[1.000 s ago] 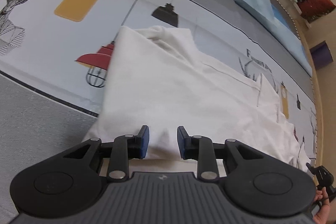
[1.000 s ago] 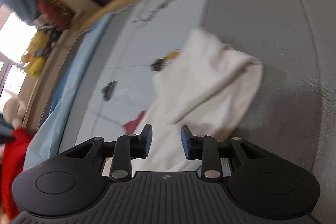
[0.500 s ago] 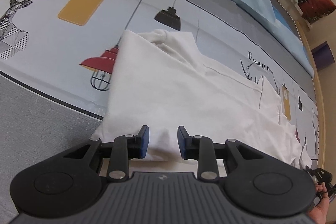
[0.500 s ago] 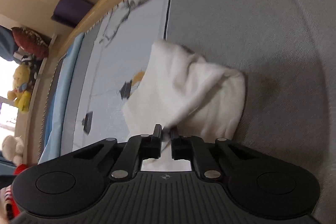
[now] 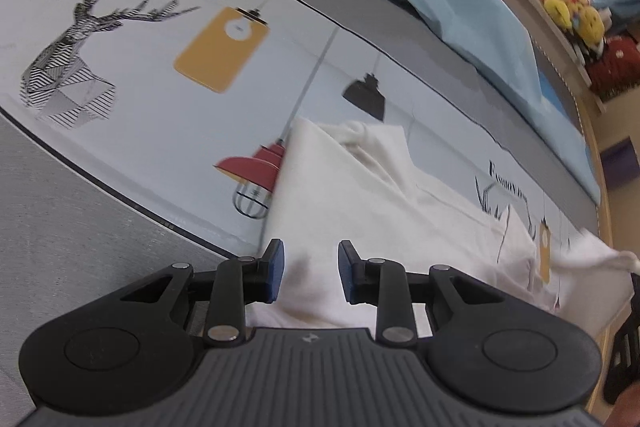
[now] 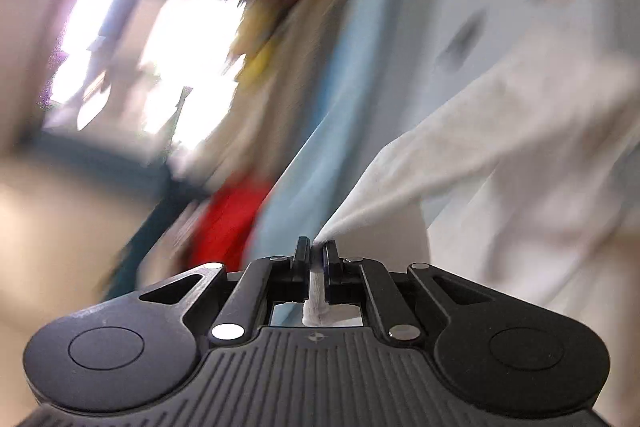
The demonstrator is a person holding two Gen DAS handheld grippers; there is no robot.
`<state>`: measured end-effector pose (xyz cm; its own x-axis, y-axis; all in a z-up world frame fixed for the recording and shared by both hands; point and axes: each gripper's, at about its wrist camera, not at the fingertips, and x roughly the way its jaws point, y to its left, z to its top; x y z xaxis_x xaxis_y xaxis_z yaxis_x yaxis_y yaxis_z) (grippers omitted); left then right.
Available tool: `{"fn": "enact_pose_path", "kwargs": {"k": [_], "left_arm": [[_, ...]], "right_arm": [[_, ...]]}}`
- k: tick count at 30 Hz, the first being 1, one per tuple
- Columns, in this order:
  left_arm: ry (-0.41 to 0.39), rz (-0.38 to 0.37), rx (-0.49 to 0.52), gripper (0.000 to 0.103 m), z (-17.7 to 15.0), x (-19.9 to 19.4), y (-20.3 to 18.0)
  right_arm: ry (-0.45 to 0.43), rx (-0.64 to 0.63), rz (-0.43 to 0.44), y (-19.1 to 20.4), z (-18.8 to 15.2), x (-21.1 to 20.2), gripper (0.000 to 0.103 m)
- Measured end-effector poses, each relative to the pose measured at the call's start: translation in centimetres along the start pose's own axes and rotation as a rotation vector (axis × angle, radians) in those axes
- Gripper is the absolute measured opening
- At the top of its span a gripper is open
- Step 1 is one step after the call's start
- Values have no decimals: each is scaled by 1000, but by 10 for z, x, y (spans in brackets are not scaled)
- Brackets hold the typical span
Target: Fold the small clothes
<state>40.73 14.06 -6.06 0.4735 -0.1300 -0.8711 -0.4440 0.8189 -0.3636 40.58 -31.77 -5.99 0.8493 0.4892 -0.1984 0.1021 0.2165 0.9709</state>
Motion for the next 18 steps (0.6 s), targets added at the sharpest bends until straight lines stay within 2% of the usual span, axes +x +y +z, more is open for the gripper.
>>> {"fn": "enact_pose_path", "kwargs": {"k": [2, 3, 4, 5, 6, 8, 9, 11, 18], "left_arm": [[-8, 1, -18, 32, 3, -3, 5], [-9, 0, -25, 32, 5, -4, 7], [-9, 0, -31, 32, 5, -4, 8], [-8, -2, -37, 32, 6, -4, 9], [-5, -5, -41, 32, 6, -3, 10], [5, -11, -44, 32, 5, -2, 10], [9, -14, -46, 32, 5, 0, 10], [14, -15, -45, 32, 4, 2, 9], [15, -73, -52, 32, 1, 25, 4]], "right_arm": [[205, 30, 57, -1, -43, 28, 10], [304, 35, 29, -5, -65, 42, 10], [378, 25, -41, -10, -79, 51, 12], [469, -4, -172, -18, -95, 62, 21], [527, -34, -274, -25, -105, 67, 27], [595, -108, -475, -39, -114, 70, 27], [590, -113, -521, -43, -118, 64, 27], [555, -89, -559, -49, -111, 55, 27], [396, -135, -580, -41, -71, 32, 27]]}}
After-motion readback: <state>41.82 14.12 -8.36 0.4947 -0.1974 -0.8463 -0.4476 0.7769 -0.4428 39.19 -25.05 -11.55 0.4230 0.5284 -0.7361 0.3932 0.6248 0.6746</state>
